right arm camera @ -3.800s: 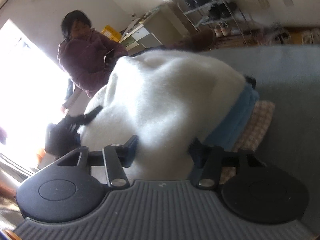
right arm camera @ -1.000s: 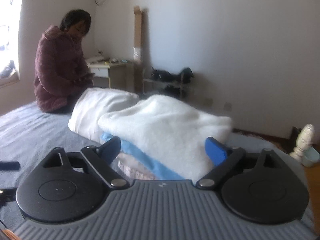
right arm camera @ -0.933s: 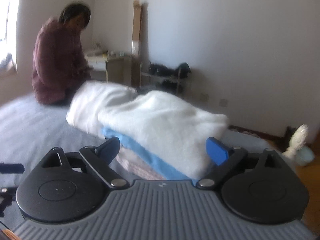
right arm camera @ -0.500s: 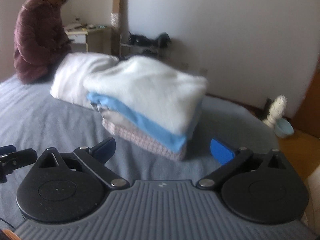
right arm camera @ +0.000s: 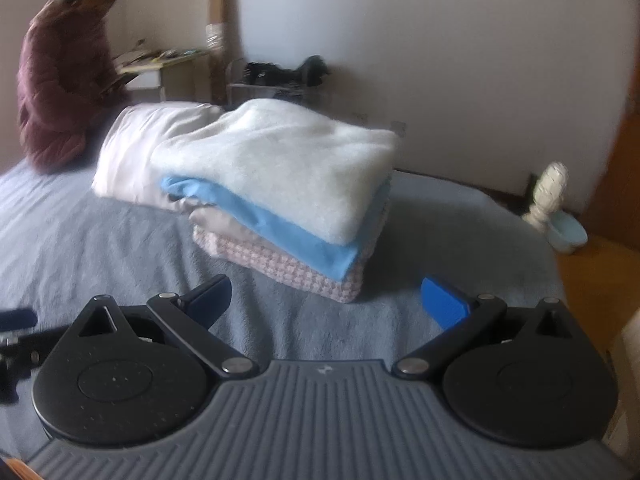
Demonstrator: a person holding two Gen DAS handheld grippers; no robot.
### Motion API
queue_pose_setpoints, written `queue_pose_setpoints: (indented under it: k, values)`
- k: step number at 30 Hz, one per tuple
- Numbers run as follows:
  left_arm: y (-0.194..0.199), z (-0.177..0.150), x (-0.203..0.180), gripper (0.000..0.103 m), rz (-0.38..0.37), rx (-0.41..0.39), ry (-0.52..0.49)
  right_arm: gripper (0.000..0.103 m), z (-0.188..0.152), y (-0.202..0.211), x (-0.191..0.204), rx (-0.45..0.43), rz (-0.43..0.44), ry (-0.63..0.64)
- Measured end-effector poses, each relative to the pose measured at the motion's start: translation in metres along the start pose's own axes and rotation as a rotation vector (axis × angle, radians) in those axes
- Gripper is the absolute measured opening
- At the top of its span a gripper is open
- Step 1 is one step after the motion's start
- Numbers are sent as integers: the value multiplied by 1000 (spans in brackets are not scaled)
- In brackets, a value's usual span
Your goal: Fold clothes
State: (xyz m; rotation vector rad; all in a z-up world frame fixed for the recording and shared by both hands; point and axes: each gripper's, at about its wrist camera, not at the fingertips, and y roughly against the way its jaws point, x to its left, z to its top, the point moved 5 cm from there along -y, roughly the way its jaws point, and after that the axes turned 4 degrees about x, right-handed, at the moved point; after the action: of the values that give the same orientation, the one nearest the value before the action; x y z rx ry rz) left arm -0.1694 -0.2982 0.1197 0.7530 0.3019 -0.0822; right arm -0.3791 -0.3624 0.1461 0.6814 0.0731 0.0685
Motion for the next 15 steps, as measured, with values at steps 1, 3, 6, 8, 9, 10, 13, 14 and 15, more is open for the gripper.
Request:
queue_pose_setpoints:
  k: [1, 3, 6, 8, 9, 10, 13, 14, 15]
  values:
    - [0, 0, -3, 103, 10, -2, -9, 102, -2, 0, -2, -4, -19, 4]
    - [-1, 1, -9, 103, 38, 8, -25, 102, -6, -1, -3, -22, -25, 44]
    - [-4, 2, -16, 103, 74, 41, -35, 102, -10, -5, -4, -24, -10, 88]
    - [-4, 3, -21, 103, 110, 40, -53, 102, -10, -8, -5, -17, 8, 95]
    - [-4, 3, -23, 103, 123, 38, -56, 102, -10, -9, -6, -20, 12, 97]
    - [-4, 4, -24, 103, 137, 35, -60, 102, -9, -11, -7, -22, 15, 99]
    - [-2, 5, -25, 103, 155, 19, -51, 102, -9, -14, -12, -30, 12, 88]
    - [-2, 5, -26, 103, 163, 20, -43, 102, -10, -15, -15, -30, 11, 74]
    - [-1, 6, -26, 103, 171, 21, -34, 102, -11, -15, -18, -29, 11, 57]
